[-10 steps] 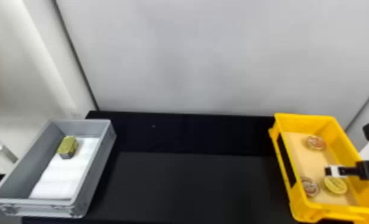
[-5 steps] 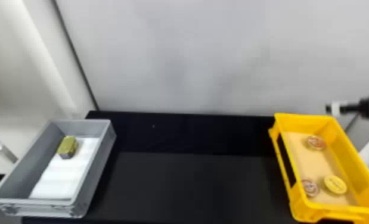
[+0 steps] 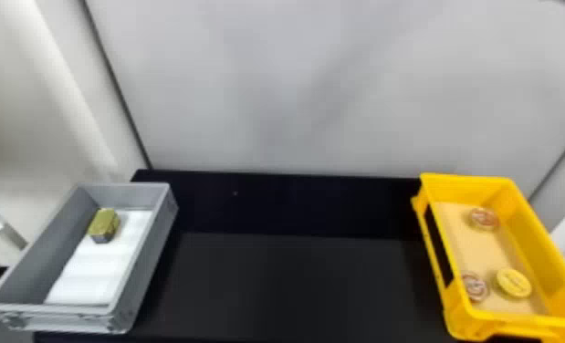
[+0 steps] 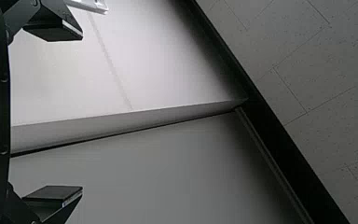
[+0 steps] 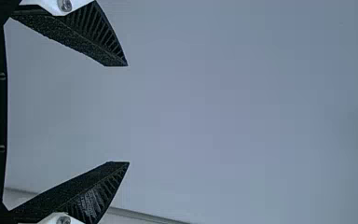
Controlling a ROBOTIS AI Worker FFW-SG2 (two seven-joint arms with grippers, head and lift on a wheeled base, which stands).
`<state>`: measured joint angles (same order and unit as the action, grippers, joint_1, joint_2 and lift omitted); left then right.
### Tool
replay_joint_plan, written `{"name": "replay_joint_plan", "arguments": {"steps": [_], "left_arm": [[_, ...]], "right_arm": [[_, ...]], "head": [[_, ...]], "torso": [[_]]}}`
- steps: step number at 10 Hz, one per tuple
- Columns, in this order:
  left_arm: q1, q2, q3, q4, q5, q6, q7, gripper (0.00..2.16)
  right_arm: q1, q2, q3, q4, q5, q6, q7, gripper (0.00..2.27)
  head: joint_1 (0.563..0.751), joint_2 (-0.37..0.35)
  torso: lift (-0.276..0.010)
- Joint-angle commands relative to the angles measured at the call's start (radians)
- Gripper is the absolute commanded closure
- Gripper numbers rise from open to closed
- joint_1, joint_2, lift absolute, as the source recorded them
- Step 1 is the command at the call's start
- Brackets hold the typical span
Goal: Pick up the round yellow can and place it in the yellow rectangular box
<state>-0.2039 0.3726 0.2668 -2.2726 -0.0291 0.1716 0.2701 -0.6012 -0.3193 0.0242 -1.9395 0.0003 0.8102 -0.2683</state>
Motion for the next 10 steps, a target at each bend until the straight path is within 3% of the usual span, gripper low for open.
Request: {"name": "replay_joint_plan", "arguments": {"steps": [1, 5, 10], "left_arm": [[0.0, -0.001, 0.0, 0.002, 0.0, 0.0, 0.002, 0.1], [0.014, -0.003, 0.017, 0.002, 0.0, -0.017, 0.005, 0.1], [0.018, -0.001, 0.036, 0.002, 0.0, -0.024, 0.006, 0.1]], "right_arm": [[-0.078, 0.011, 0.112, -0.09, 0.121, -0.149, -0.042, 0.0], [-0.189, -0.047, 0.238, -0.134, 0.136, -0.353, -0.069, 0.0], [-0.298, -0.109, 0.252, -0.167, 0.075, -0.334, -0.071, 0.0]], "head": [[0.694, 0.054], [0.694, 0.054], [0.694, 0.054]], "torso": [[-0.003], [-0.003], [-0.003]]}}
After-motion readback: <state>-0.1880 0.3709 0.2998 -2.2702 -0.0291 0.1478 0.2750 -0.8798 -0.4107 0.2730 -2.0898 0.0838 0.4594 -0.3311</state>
